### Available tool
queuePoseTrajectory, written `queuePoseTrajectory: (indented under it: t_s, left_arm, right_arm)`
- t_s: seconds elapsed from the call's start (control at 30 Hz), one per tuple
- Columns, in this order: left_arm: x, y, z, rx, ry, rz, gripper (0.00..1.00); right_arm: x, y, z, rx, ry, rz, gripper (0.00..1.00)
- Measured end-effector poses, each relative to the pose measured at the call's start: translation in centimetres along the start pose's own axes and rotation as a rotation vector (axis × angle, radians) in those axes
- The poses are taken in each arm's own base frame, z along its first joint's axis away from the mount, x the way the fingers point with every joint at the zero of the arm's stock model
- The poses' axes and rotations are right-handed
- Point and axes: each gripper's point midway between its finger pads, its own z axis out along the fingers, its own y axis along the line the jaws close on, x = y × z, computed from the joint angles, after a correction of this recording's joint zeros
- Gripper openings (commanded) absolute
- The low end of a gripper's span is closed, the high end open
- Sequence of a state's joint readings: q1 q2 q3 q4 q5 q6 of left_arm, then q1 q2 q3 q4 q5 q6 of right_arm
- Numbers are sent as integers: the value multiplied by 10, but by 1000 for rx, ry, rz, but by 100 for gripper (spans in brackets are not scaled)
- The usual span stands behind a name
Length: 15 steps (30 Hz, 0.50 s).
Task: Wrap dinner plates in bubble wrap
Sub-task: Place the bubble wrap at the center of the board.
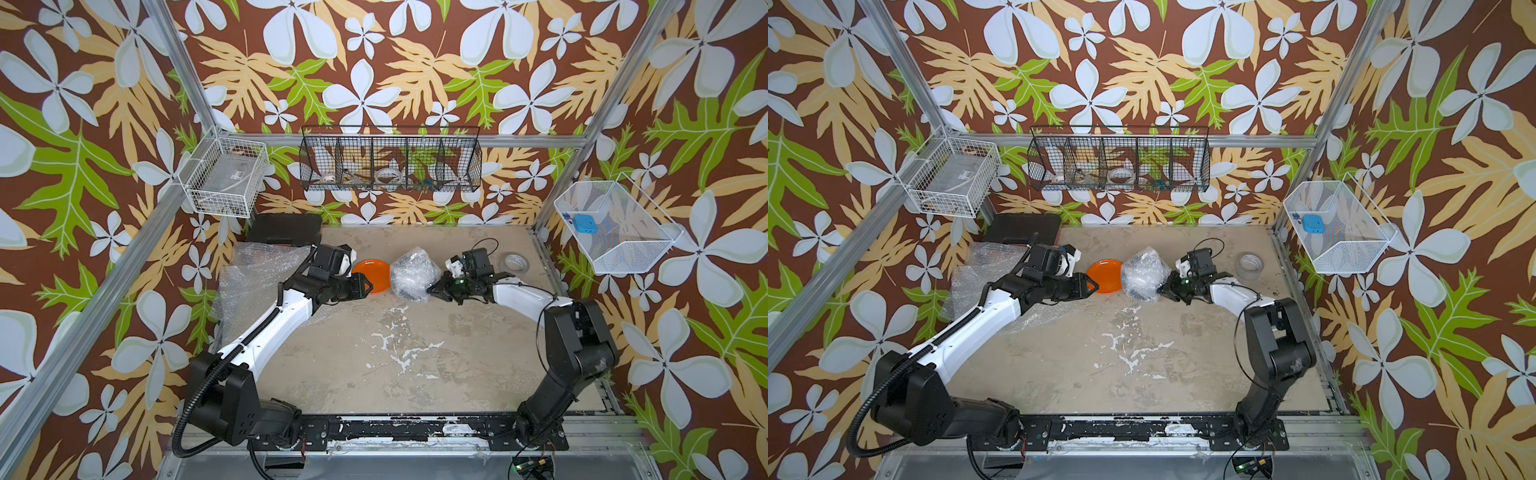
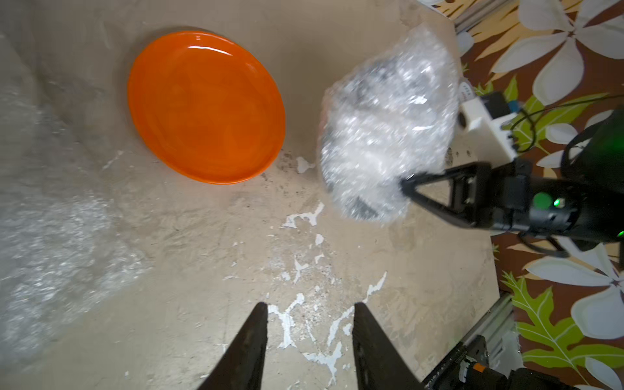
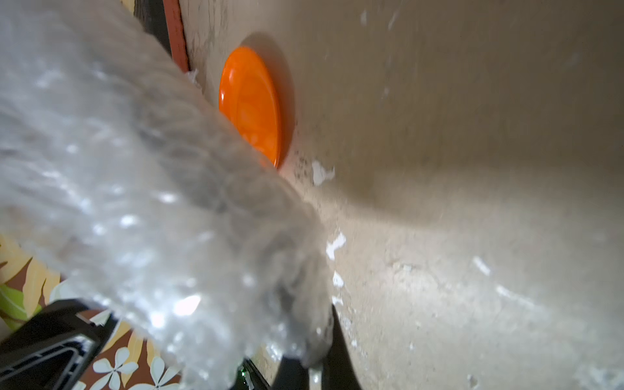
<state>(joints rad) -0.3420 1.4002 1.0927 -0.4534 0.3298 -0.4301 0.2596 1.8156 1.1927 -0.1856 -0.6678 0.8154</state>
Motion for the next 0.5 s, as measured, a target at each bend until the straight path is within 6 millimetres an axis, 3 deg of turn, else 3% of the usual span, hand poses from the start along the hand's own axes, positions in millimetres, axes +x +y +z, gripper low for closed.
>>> queuePoseTrajectory:
  t_s: [0.2,0.37,0.5]
  left_arm:
    - [15,23,5,-44,44,-6,43]
    - [28,39,11,-78,76,-21,42]
    - [32,54,17,-122,93,-24,43]
  right_arm:
    - [-80,2,29,19,-46,-34,0]
    - [-117,-12,58,50,-40,-23,3]
    - [-124,-26,73,80,-14,5,18]
